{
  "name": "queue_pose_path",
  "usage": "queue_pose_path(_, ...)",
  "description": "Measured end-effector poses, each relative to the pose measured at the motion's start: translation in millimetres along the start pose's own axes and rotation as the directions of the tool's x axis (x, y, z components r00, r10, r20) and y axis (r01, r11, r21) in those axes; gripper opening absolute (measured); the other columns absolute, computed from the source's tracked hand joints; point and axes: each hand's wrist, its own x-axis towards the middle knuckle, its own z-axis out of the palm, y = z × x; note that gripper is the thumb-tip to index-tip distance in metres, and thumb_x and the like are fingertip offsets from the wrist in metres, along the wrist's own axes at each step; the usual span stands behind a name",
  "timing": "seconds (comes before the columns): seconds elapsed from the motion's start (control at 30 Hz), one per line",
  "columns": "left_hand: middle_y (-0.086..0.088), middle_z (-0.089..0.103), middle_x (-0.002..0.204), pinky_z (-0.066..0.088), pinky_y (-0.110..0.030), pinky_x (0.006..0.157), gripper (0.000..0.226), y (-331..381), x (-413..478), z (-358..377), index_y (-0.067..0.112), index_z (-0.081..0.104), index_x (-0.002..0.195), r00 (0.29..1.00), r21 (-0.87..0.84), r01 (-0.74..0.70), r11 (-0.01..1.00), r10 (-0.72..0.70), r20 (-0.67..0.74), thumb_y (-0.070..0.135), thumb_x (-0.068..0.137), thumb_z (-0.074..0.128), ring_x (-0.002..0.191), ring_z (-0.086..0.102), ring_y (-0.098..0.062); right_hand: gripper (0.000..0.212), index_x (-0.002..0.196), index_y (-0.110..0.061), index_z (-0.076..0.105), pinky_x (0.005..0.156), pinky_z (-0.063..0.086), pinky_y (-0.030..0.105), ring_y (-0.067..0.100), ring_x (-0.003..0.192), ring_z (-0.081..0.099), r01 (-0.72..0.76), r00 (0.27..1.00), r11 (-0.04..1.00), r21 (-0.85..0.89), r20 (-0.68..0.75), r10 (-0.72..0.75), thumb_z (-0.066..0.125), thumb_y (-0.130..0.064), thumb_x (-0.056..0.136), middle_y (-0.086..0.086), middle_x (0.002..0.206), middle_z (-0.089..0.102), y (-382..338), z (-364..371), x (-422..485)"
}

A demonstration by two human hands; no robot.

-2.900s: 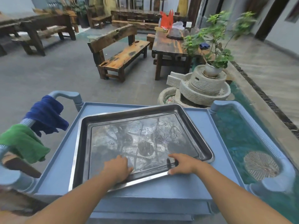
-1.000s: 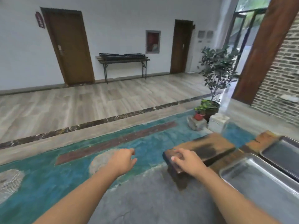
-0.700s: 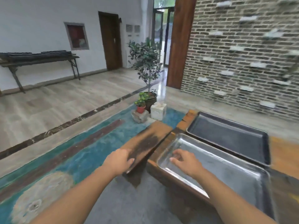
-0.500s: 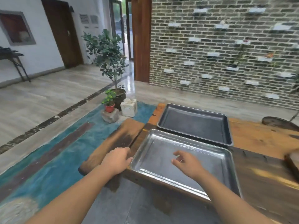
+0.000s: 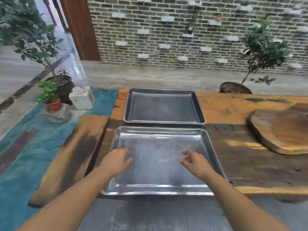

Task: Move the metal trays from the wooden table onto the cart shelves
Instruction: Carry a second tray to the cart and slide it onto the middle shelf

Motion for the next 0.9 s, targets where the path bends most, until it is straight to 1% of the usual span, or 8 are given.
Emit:
queue_pose_path(0.1,-0.002,0.067,0.119,0.051,-0.035,0.09,0.04,-5,24,9,0.02,0.057,0.126,0.998,0.021,-0.01,1.0,0.009,0.054,0.042,0.092,0.058,0.108,0.064,-0.021,0.053,0.13,-0.019,0.056,0.086,0.049,0.03,0.019,0.099,0.065,-0.059,0.998,0.998,0.005,0.015,0.059,0.062,-0.049,0.087,0.0,0.106,0.071,21,2,11)
queue_pose_path(0.3,-0.002,0.065,0.123,0.046,-0.031,0.09,0.052,-9,60,43,0.018,0.054,0.131,0.968,0.003,0.046,0.999,-0.046,0.246,0.052,0.091,0.056,0.112,0.061,-0.02,0.054,0.13,-0.019,0.056,0.088,0.05,0.031,0.02,0.101,0.064,-0.158,0.985,0.987,0.013,0.077,0.157,0.063,-0.05,0.087,0.003,0.11,0.069,72,1,48)
queue_pose_path(0.47,-0.004,0.071,0.105,0.049,-0.032,0.082,0.041,-3,70,76,0.018,0.061,0.12,0.96,-0.008,0.155,0.988,-0.148,0.239,0.044,0.089,0.062,0.099,0.066,-0.023,0.055,0.132,-0.02,0.056,0.083,0.045,0.027,0.021,0.103,0.064,-0.162,0.982,0.987,0.002,0.097,0.161,0.063,-0.048,0.086,0.004,0.114,0.069,111,1,81)
queue_pose_path(0.57,0.0,0.072,0.107,0.049,-0.032,0.081,0.033,-4,73,81,0.022,0.065,0.115,0.951,-0.01,0.244,0.97,-0.237,0.197,0.042,0.089,0.063,0.098,0.067,-0.022,0.055,0.131,-0.016,0.057,0.076,0.042,0.025,0.022,0.095,0.064,-0.165,0.981,0.986,-0.027,0.099,0.167,0.067,-0.045,0.086,0.005,0.107,0.069,135,-6,97)
queue_pose_path(0.63,0.003,0.074,0.098,0.049,-0.029,0.072,0.025,-9,75,79,0.027,0.067,0.109,0.931,-0.029,0.326,0.945,-0.316,0.18,0.041,0.088,0.063,0.082,0.067,-0.017,0.054,0.129,-0.014,0.057,0.073,0.042,0.026,0.023,0.091,0.062,-0.179,0.979,0.982,-0.067,0.085,0.184,0.069,-0.043,0.086,0.008,0.106,0.068,151,-13,105)
queue_pose_path(0.73,0.008,0.066,0.076,0.044,-0.028,0.061,0.023,-26,78,73,0.026,0.065,0.104,0.9,-0.029,0.421,0.906,-0.414,0.137,0.043,0.088,0.062,0.061,0.06,-0.008,0.046,0.122,-0.01,0.057,0.077,0.045,0.035,0.035,0.099,0.061,-0.238,0.971,0.963,-0.126,-0.031,0.236,0.069,-0.035,0.085,0.016,0.109,0.061,173,-24,111)
queue_pose_path(0.8,0.003,0.063,0.077,0.048,-0.033,0.066,0.029,-40,80,70,0.017,0.063,0.1,0.888,-0.009,0.453,0.892,-0.45,0.091,0.043,0.088,0.062,0.069,0.062,-0.019,0.044,0.115,-0.008,0.052,0.076,0.046,0.041,0.04,0.099,0.06,-0.287,0.957,0.946,-0.149,-0.091,0.276,0.07,-0.035,0.085,0.018,0.113,0.055,185,-27,113)
queue_pose_path(0.9,-0.014,0.057,0.109,0.051,-0.045,0.081,0.043,-58,88,71,0.012,0.058,0.114,0.855,0.015,0.517,0.856,-0.517,0.038,0.042,0.085,0.068,0.095,0.06,-0.037,0.052,0.109,-0.008,0.042,0.075,0.046,0.044,0.042,0.099,0.057,-0.369,0.927,0.921,-0.127,-0.121,0.355,0.074,-0.038,0.081,0.02,0.117,0.049,202,-22,117)
